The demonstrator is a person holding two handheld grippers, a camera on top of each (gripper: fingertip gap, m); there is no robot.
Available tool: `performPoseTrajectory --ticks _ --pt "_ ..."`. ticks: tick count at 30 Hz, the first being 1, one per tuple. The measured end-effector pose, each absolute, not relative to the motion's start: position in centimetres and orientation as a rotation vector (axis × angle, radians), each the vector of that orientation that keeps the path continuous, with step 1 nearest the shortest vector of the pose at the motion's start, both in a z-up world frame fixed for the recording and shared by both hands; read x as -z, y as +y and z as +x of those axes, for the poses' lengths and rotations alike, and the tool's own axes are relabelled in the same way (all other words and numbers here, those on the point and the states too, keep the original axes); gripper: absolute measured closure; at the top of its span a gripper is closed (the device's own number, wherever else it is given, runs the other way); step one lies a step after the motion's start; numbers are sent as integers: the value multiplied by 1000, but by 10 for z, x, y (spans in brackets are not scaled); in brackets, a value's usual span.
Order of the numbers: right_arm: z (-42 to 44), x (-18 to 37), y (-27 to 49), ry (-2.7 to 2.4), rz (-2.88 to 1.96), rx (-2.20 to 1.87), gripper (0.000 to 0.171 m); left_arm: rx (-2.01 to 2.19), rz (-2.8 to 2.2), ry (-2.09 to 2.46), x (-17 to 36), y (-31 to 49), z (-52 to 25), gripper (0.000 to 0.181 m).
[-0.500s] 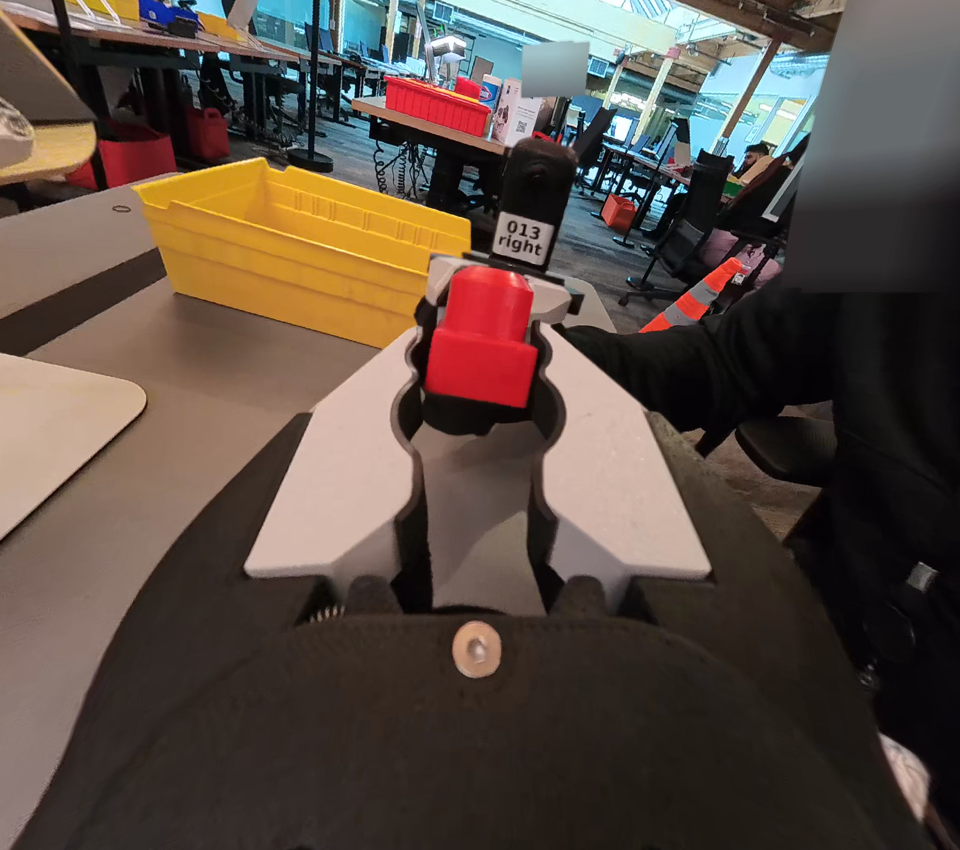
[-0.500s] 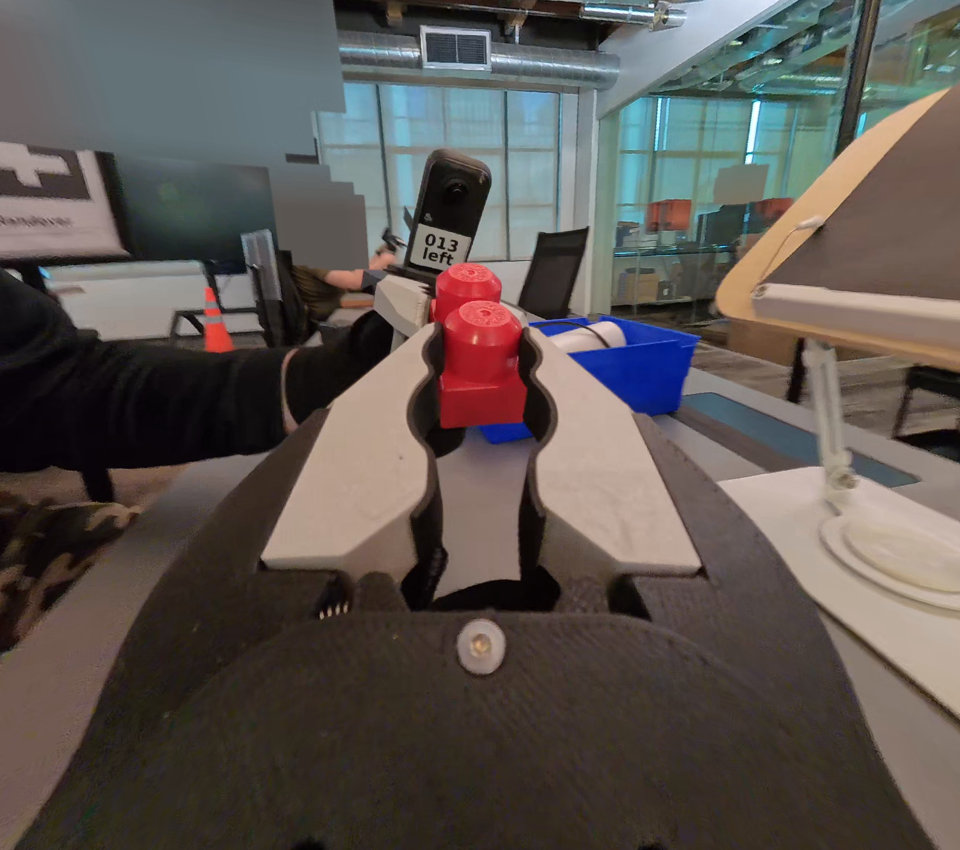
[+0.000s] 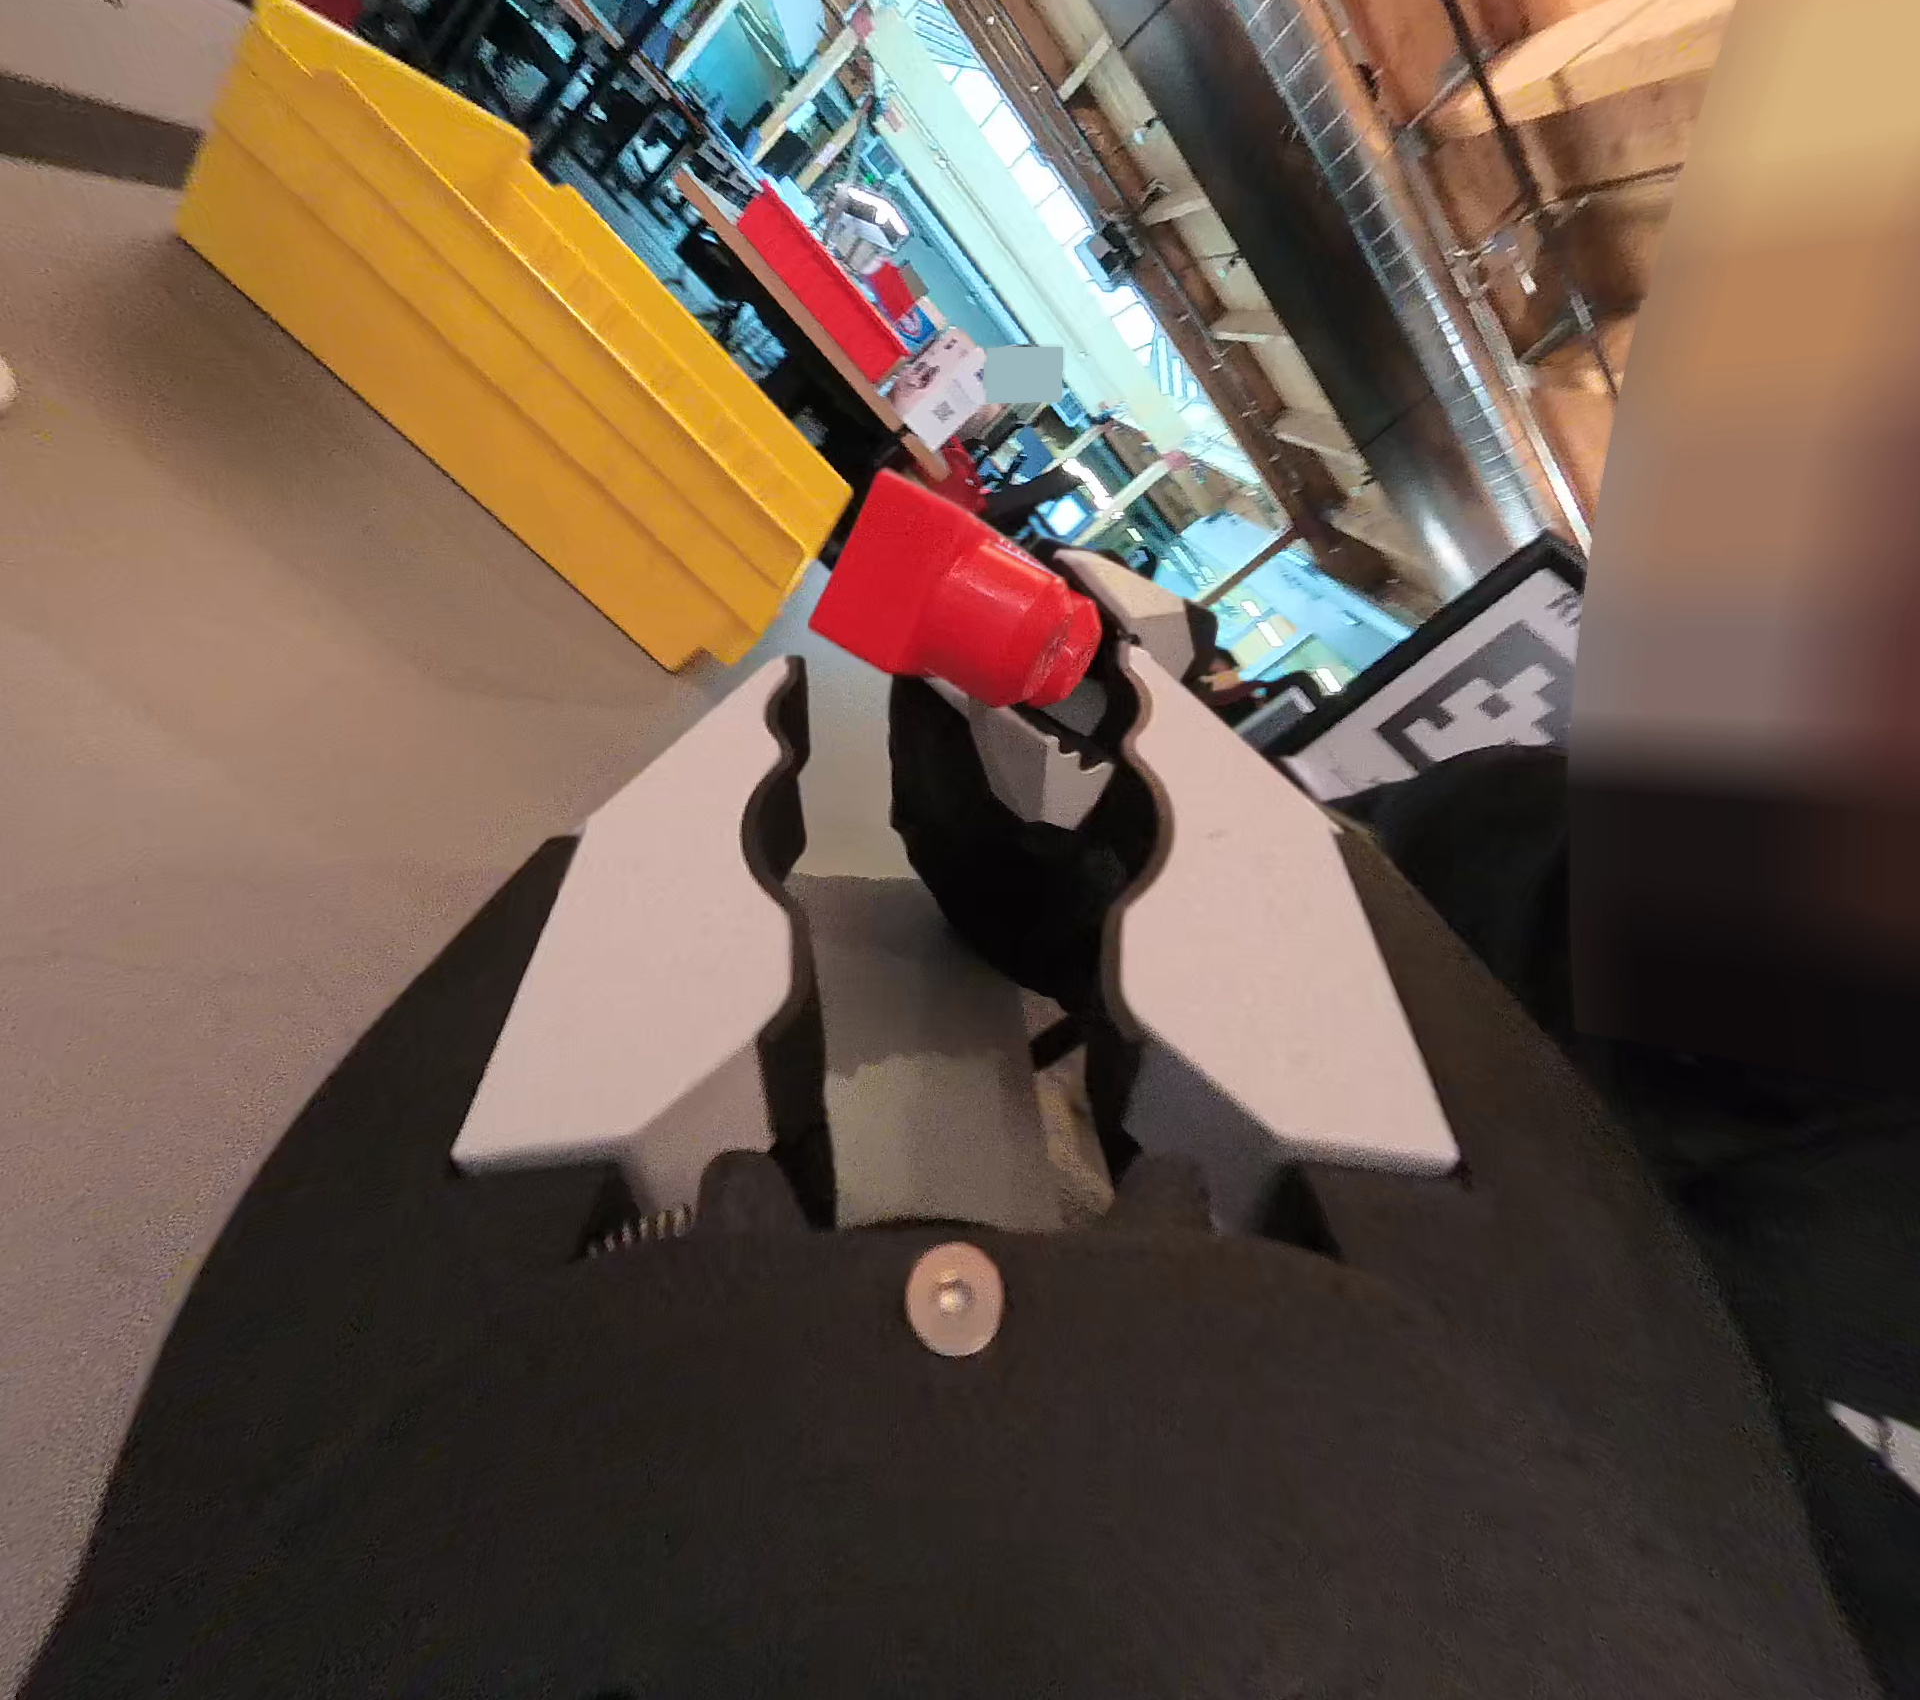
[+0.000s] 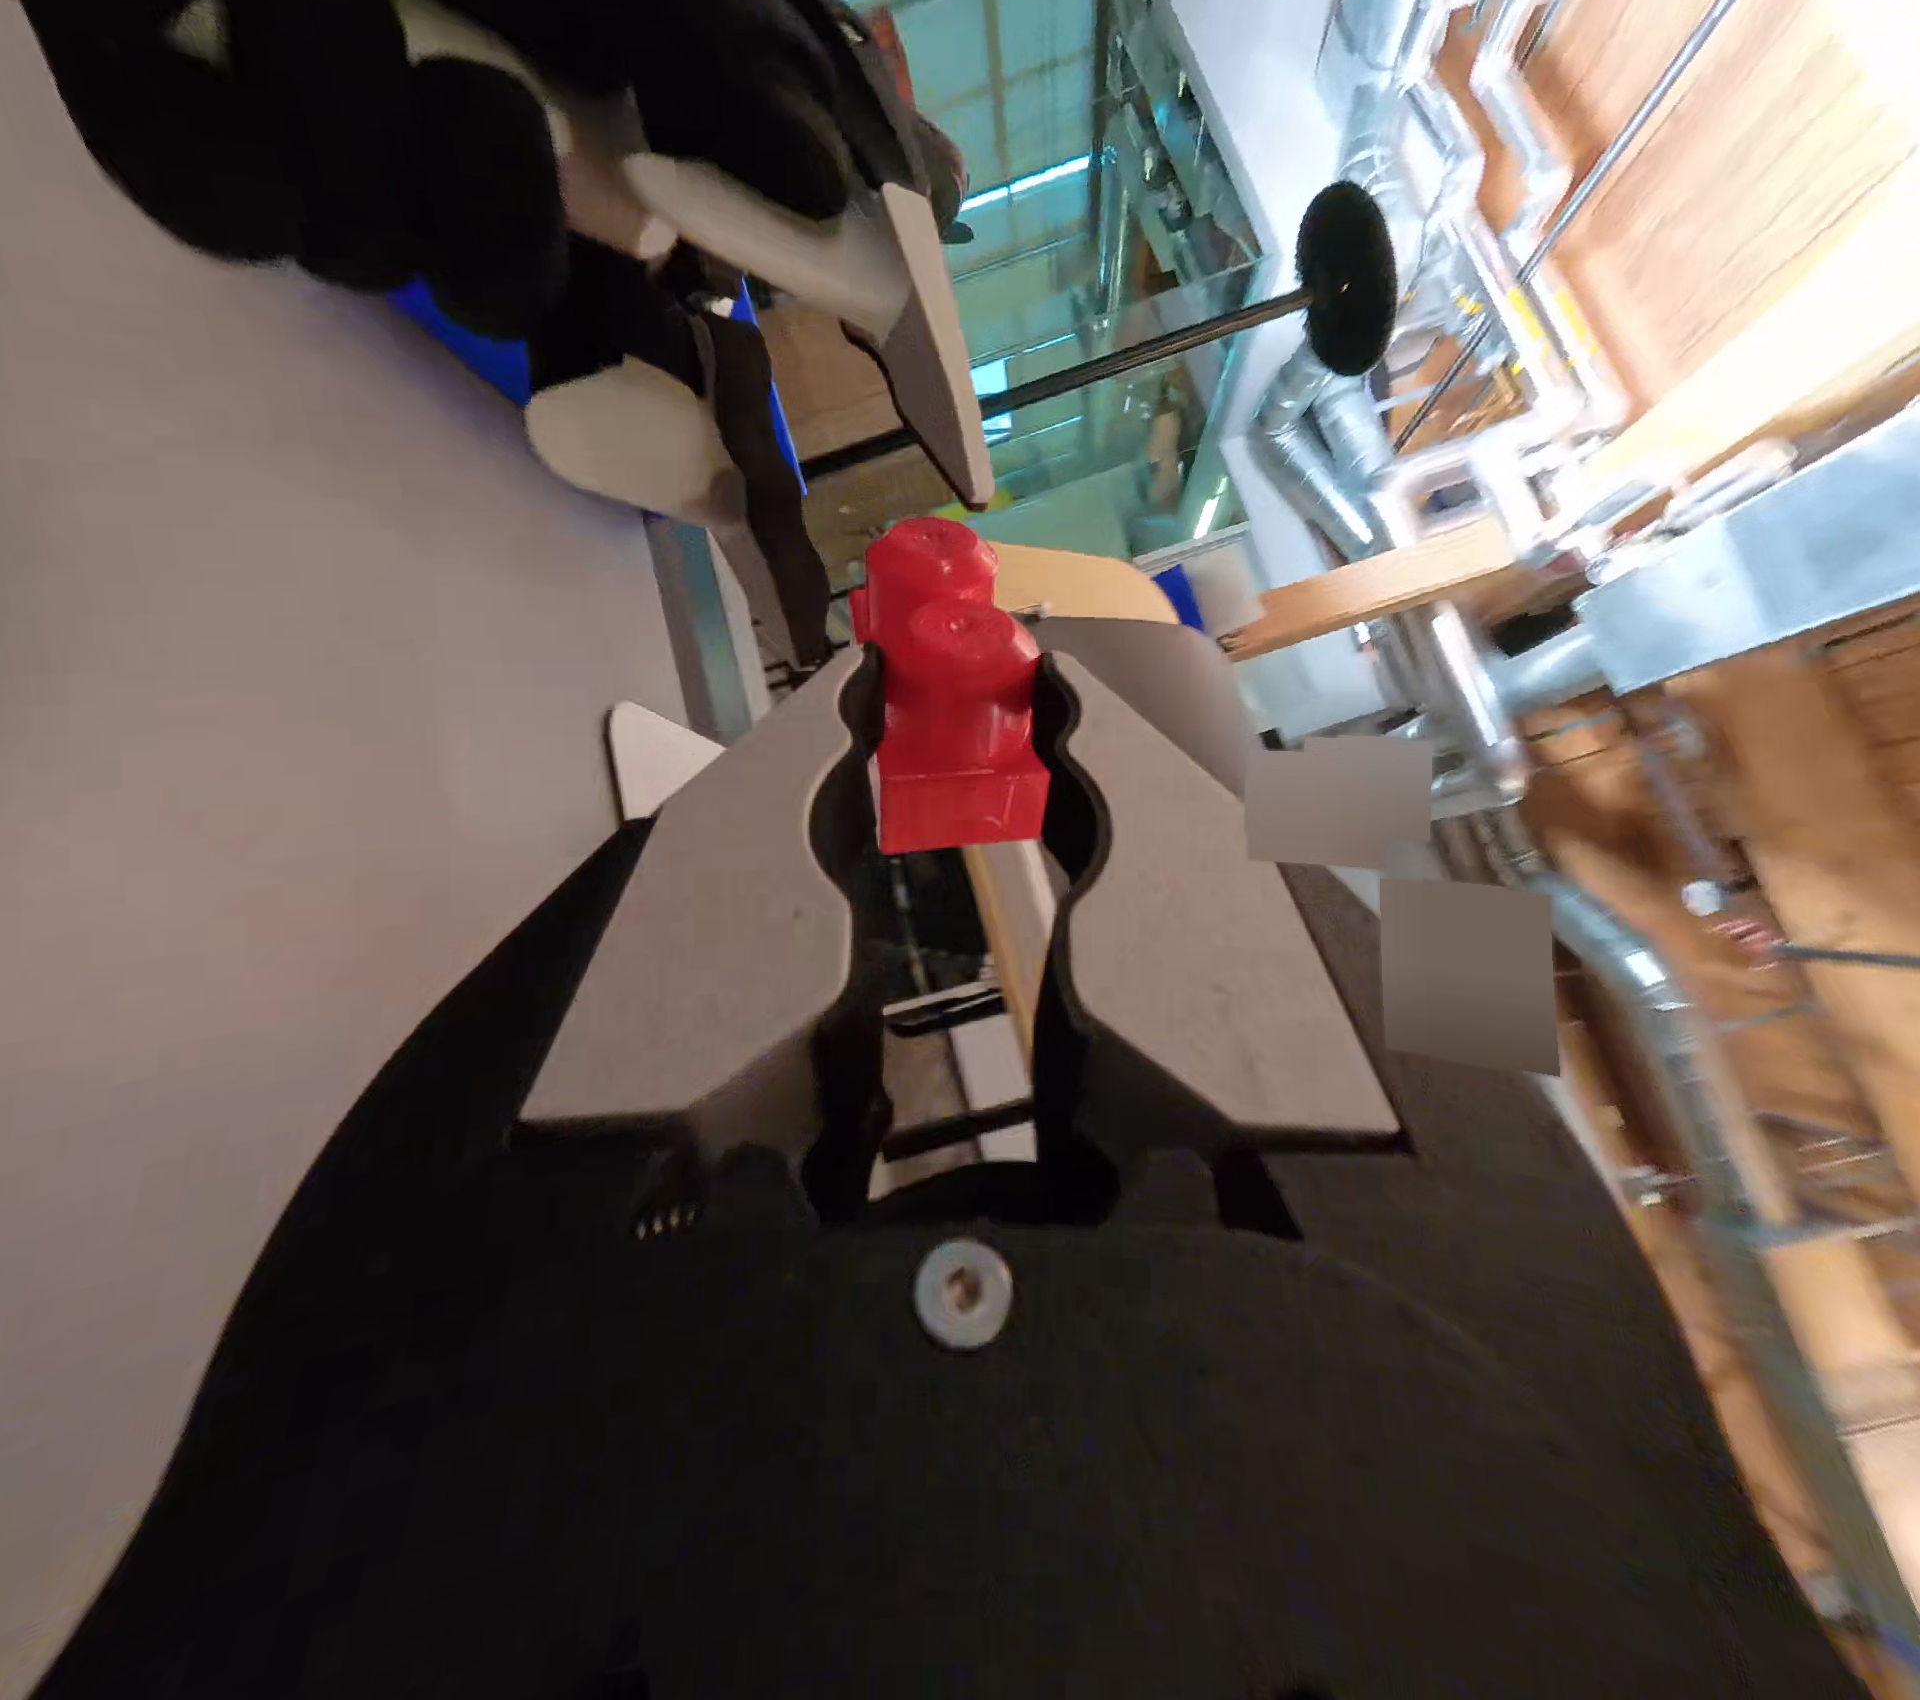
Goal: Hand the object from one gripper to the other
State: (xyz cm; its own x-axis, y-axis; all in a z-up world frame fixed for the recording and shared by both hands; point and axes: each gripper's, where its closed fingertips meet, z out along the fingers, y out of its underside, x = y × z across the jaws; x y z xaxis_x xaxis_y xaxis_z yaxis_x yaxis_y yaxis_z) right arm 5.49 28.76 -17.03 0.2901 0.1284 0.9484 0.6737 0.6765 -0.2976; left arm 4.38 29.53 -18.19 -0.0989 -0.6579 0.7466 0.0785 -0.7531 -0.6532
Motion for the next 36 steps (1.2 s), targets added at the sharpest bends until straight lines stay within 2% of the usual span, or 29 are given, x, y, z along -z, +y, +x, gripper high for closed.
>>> performPoseTrajectory --ticks 5,14,25,32,36 --pt "47 182 278 -1370 -649 548 145 2042 -1728 602 185 284 42 124" --pt "37 194 264 -1494 -483 612 145 2116 -1853 581 201 275 42 138" --pt "39 201 270 -1492 -494 603 144 2009 -1832 620 207 277 43 141" --pt "40 205 271 -1478 -636 435 113 1855 -1669 658 189 288 32 147" --pt "45 204 276 -1387 -848 200 111 1805 -1591 633 179 298 22 149"
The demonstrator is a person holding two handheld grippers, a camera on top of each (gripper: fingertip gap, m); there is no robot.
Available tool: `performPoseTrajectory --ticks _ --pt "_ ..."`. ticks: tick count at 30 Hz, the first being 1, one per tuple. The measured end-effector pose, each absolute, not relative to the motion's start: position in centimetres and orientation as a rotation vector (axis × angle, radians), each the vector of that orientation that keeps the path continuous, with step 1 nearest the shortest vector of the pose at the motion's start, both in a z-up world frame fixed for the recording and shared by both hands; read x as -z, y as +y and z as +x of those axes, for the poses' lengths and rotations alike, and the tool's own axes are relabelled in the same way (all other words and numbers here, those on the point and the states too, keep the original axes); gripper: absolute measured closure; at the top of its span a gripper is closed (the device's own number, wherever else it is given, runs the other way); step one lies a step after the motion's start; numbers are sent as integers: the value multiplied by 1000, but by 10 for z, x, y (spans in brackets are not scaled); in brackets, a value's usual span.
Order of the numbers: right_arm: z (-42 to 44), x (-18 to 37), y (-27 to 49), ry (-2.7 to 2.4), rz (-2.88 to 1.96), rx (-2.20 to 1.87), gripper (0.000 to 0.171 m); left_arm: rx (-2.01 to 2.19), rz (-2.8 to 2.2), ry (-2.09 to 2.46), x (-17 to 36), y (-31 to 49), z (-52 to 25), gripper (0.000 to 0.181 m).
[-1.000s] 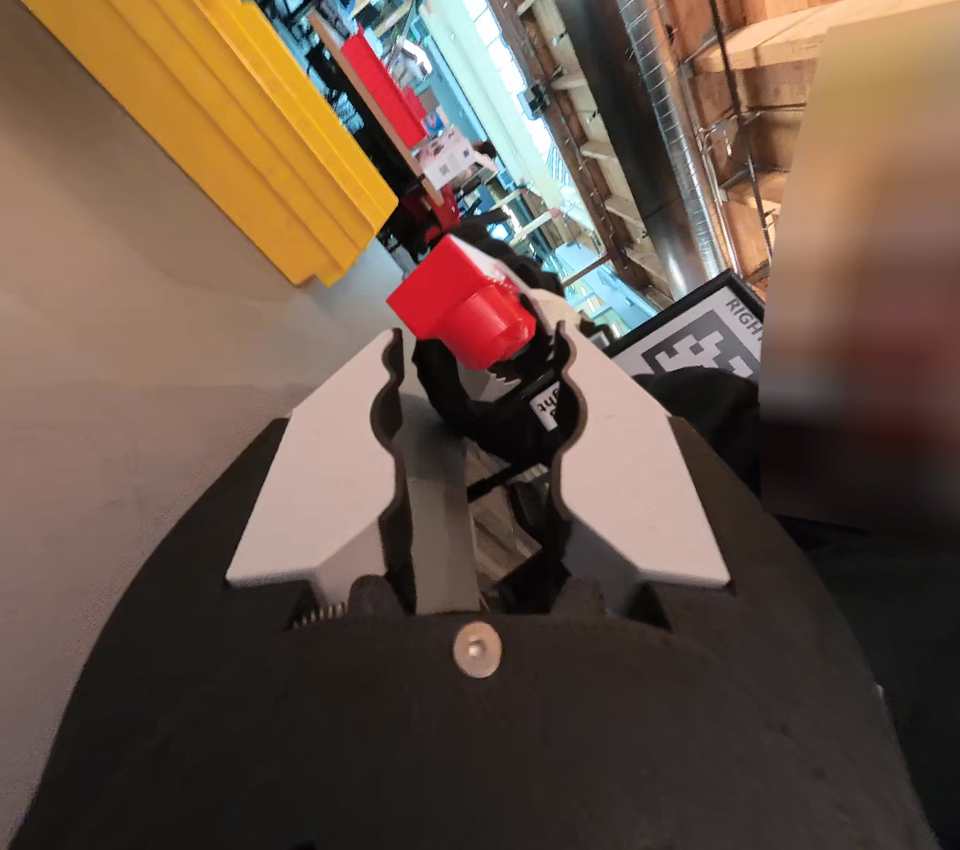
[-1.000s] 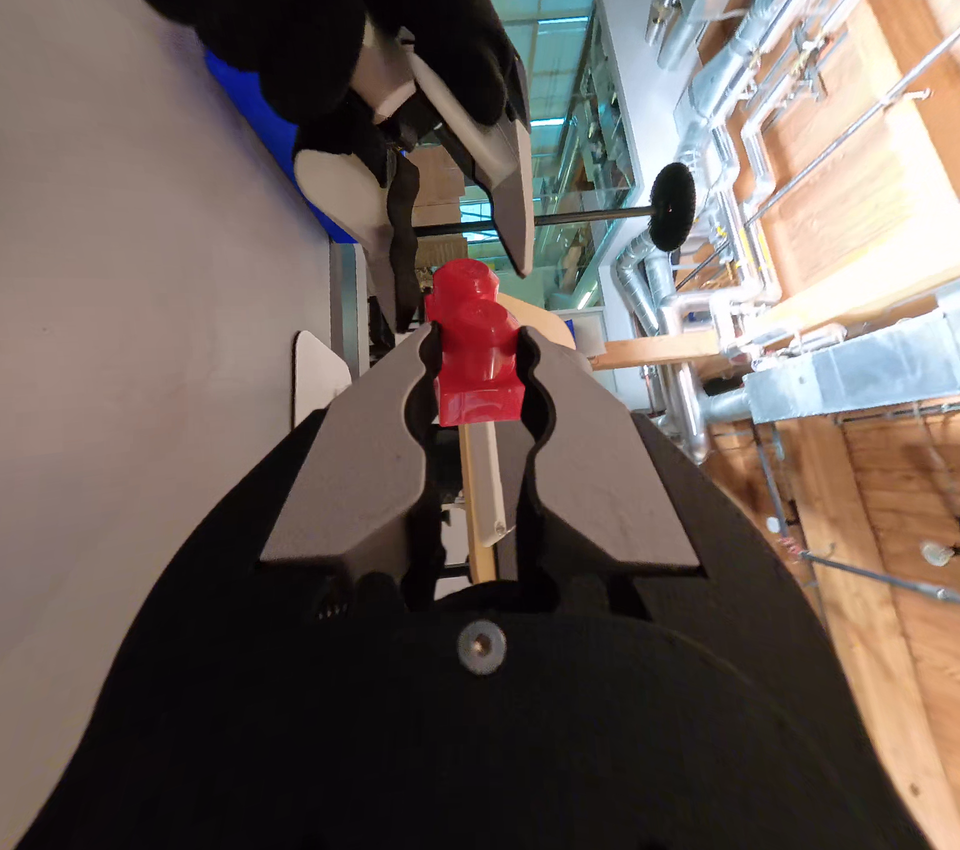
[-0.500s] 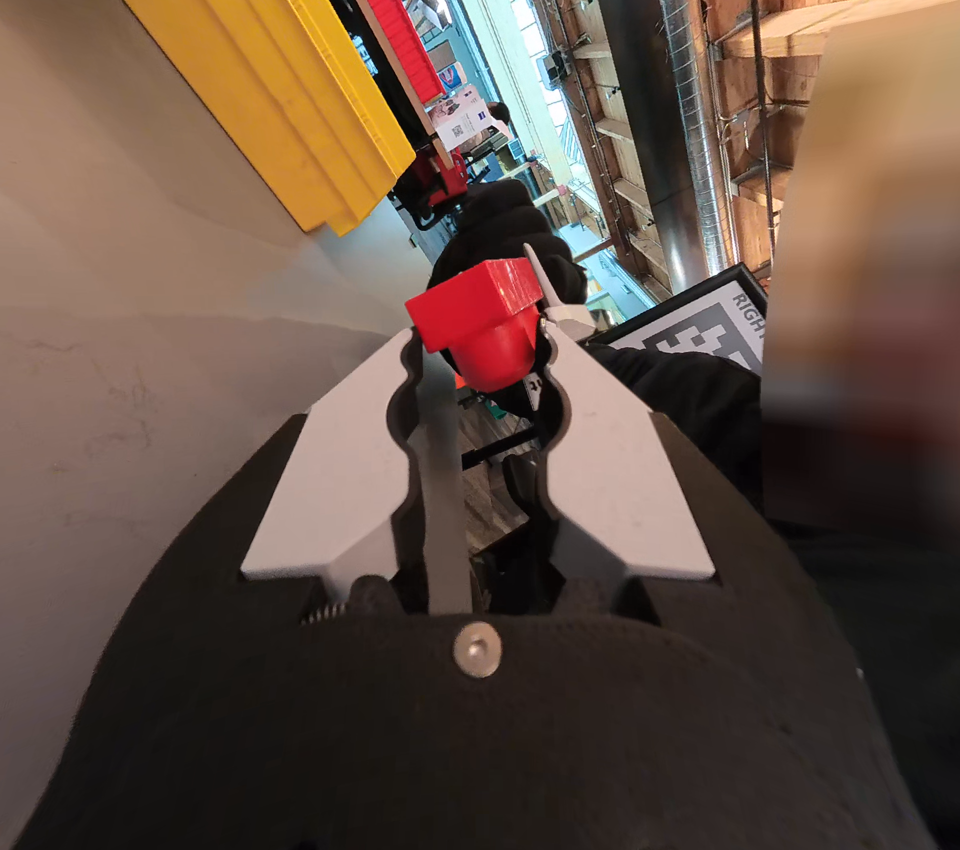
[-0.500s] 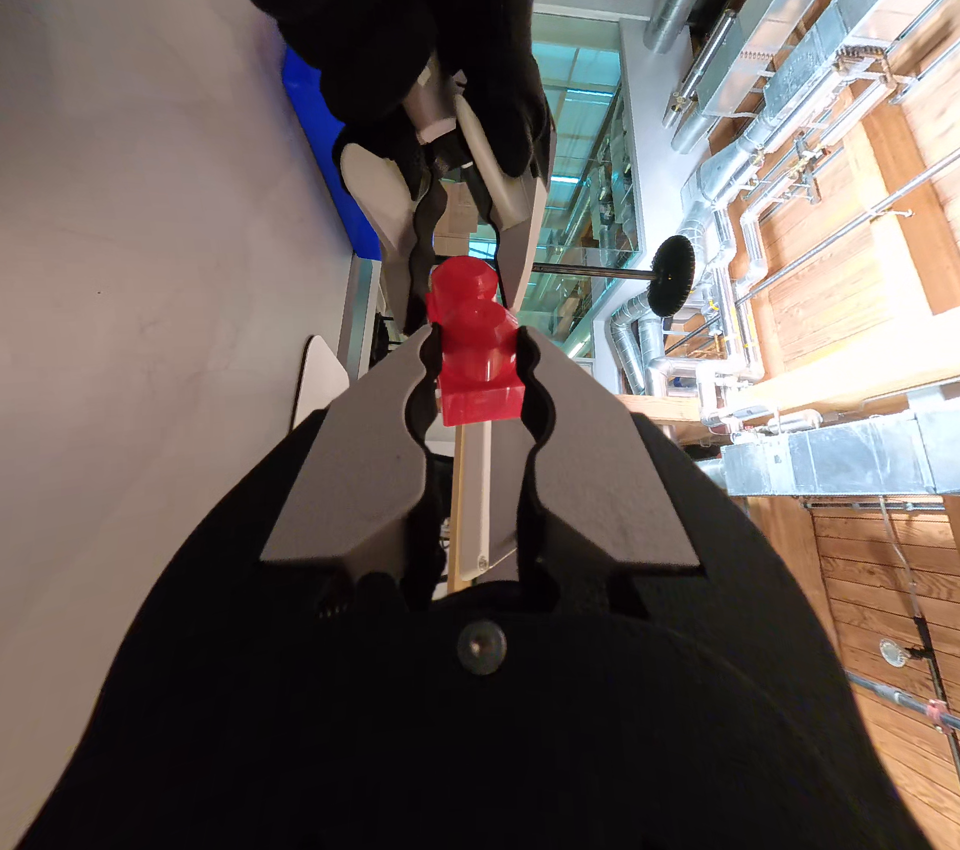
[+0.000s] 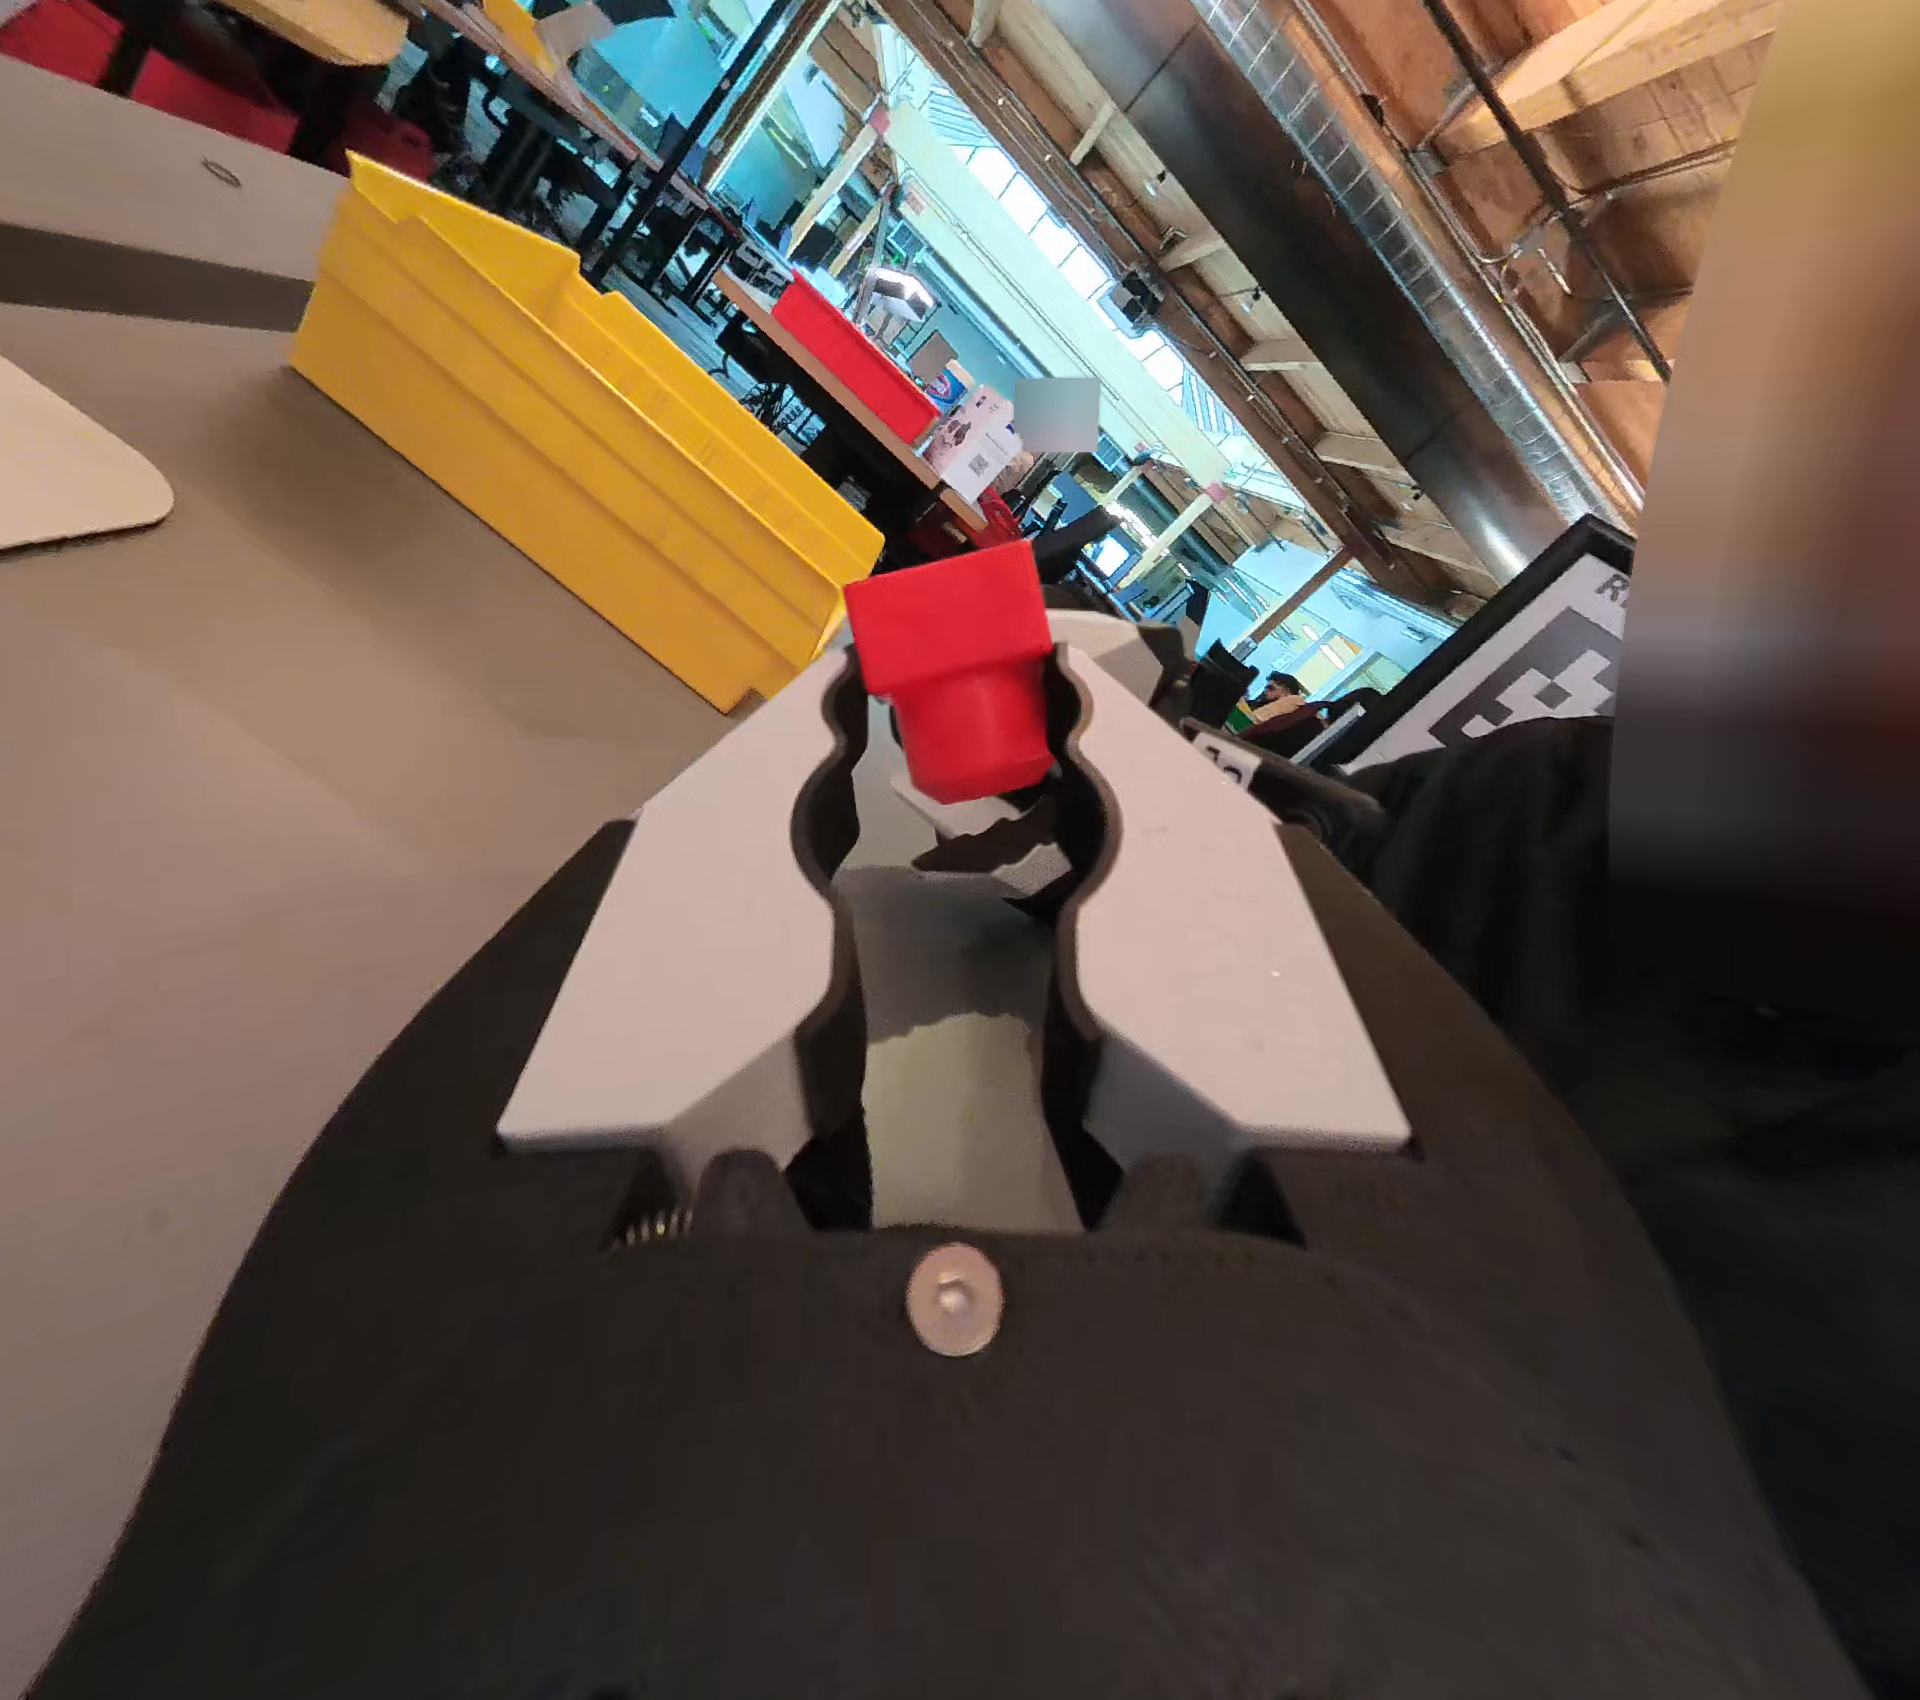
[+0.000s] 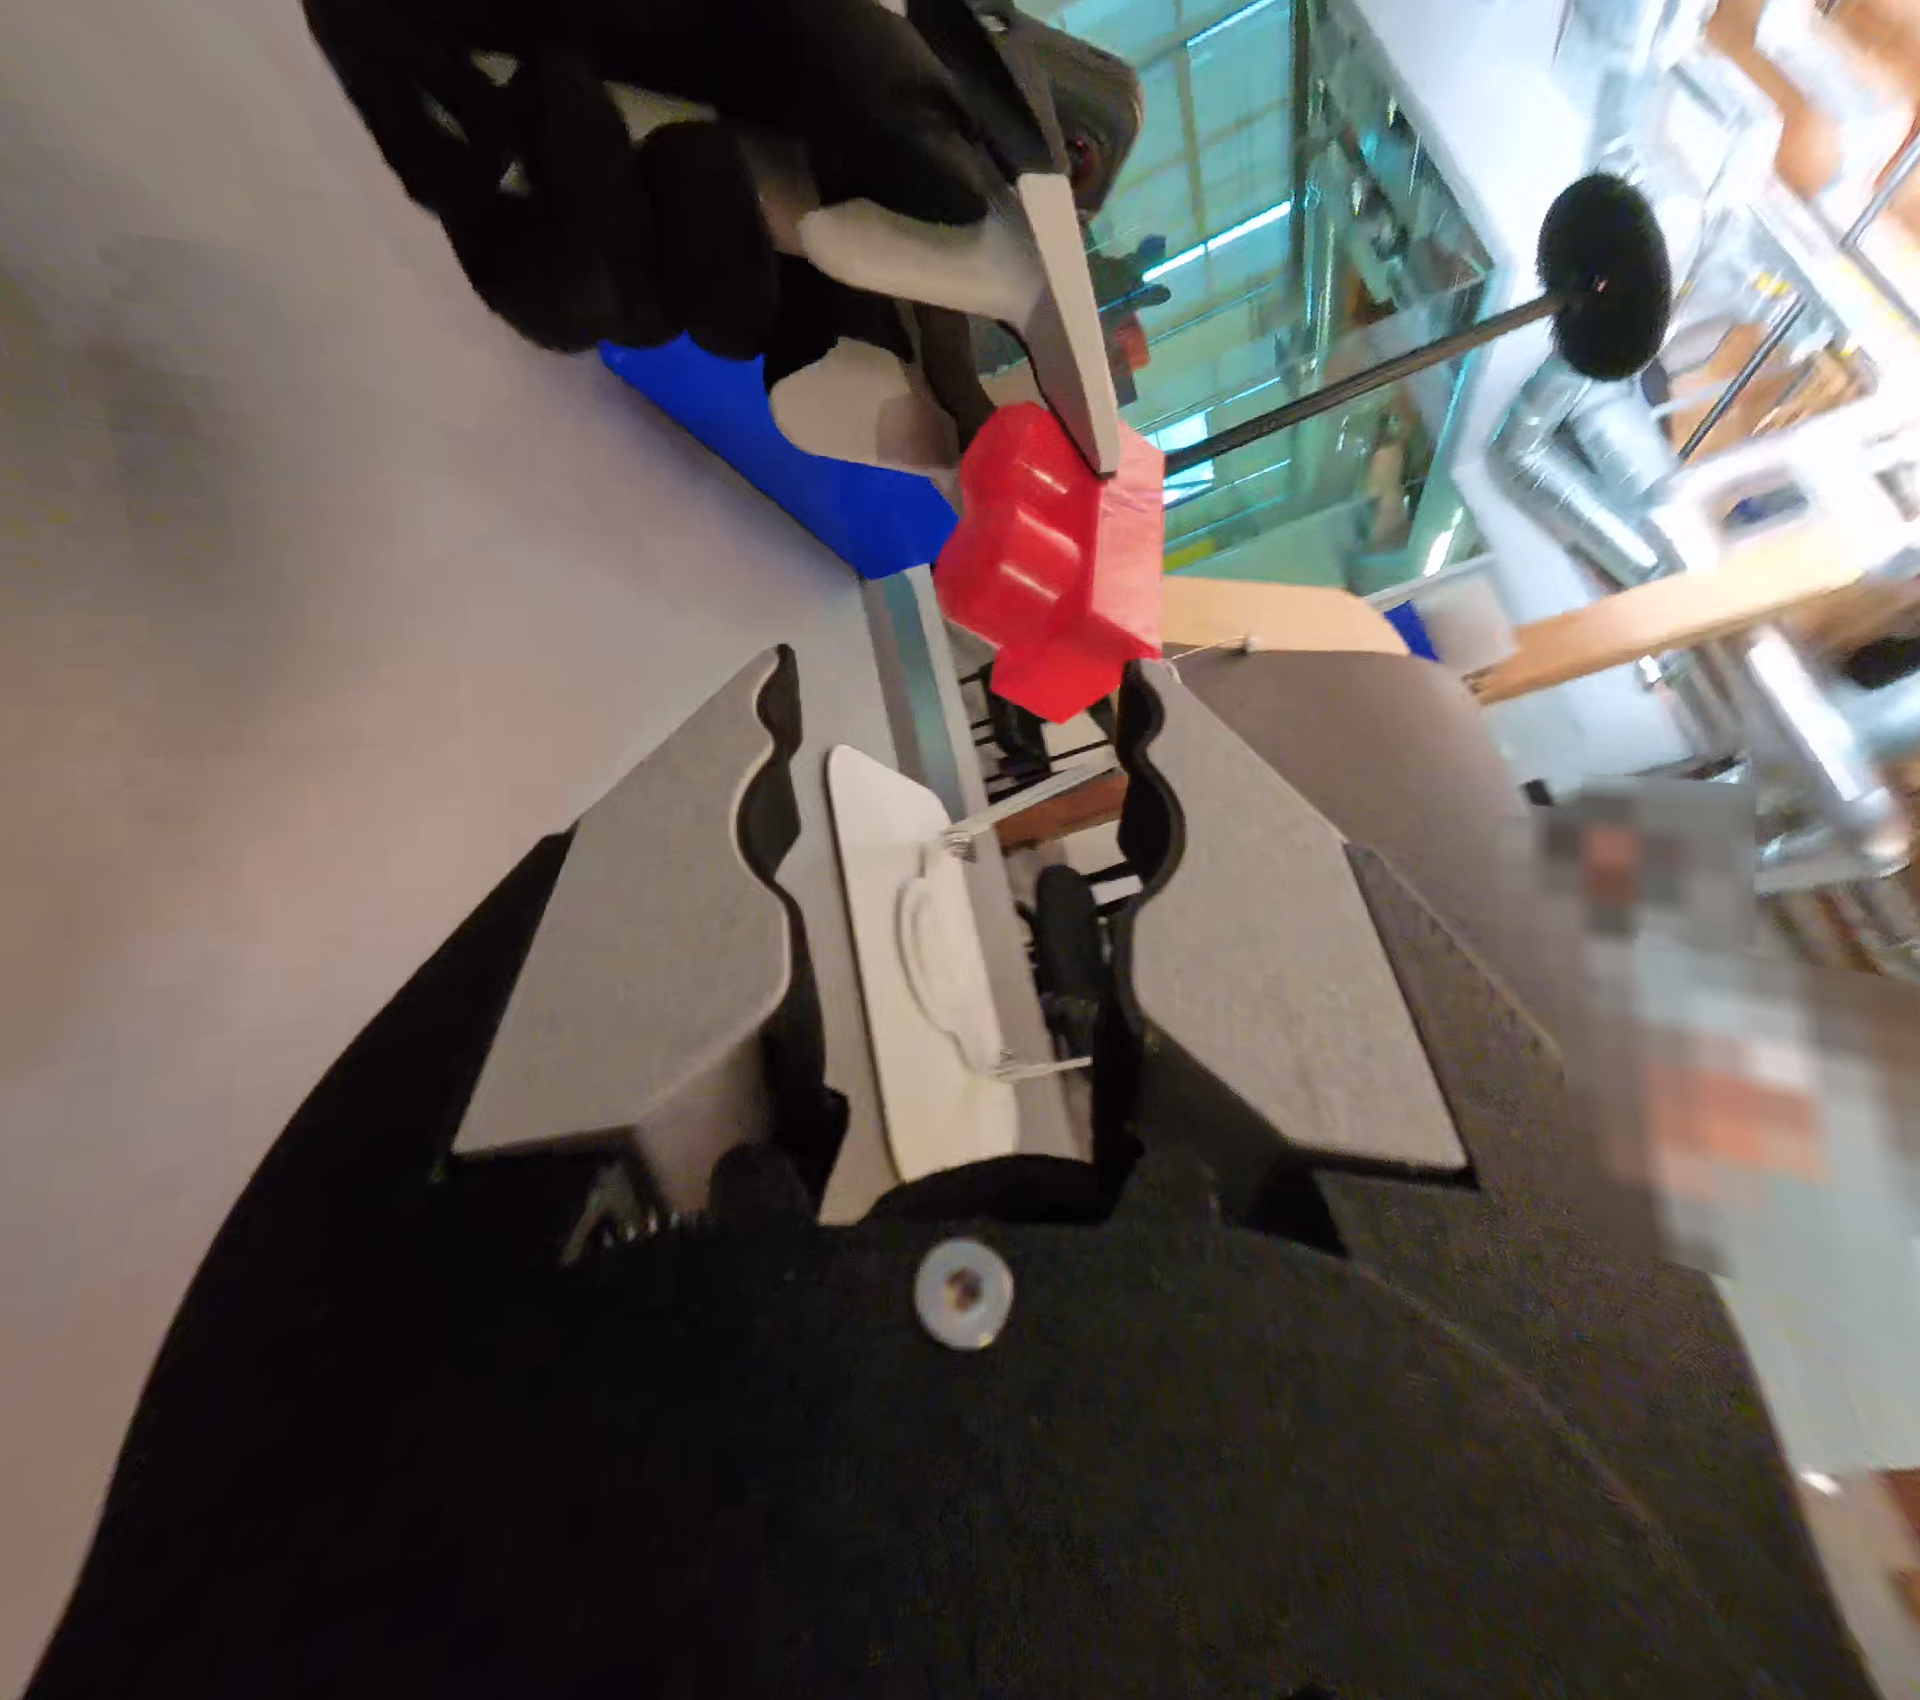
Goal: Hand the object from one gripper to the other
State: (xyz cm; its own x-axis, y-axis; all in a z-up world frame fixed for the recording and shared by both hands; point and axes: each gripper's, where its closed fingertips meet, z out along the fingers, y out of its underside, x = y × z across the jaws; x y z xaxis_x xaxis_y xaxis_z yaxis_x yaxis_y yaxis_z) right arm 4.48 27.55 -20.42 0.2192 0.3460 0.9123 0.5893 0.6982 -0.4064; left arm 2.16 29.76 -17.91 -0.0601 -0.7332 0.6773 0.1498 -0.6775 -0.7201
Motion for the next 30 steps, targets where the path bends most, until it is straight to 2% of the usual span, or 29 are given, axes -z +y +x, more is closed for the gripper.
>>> performPoseTrajectory --ticks 4,9,12,15,21,30 --pt "46 201 274 -1268 -1026 -150 102 1742 -1526 725 177 295 21 149" --pt "55 177 272 -1091 -1212 -754 107 1545 -1469 994 180 282 23 148" --pt "46 183 263 -1124 -1301 -1046 107 1419 -1461 1141 180 276 29 148" --pt "40 199 266 -1181 -1343 -1028 111 1284 -1503 1326 190 267 35 148" --pt "32 213 256 -1325 -1360 -1042 132 1071 -1550 1618 206 252 46 149" --pt "32 220 260 -1340 -1384 -1012 137 950 -1603 1716 216 254 47 149"
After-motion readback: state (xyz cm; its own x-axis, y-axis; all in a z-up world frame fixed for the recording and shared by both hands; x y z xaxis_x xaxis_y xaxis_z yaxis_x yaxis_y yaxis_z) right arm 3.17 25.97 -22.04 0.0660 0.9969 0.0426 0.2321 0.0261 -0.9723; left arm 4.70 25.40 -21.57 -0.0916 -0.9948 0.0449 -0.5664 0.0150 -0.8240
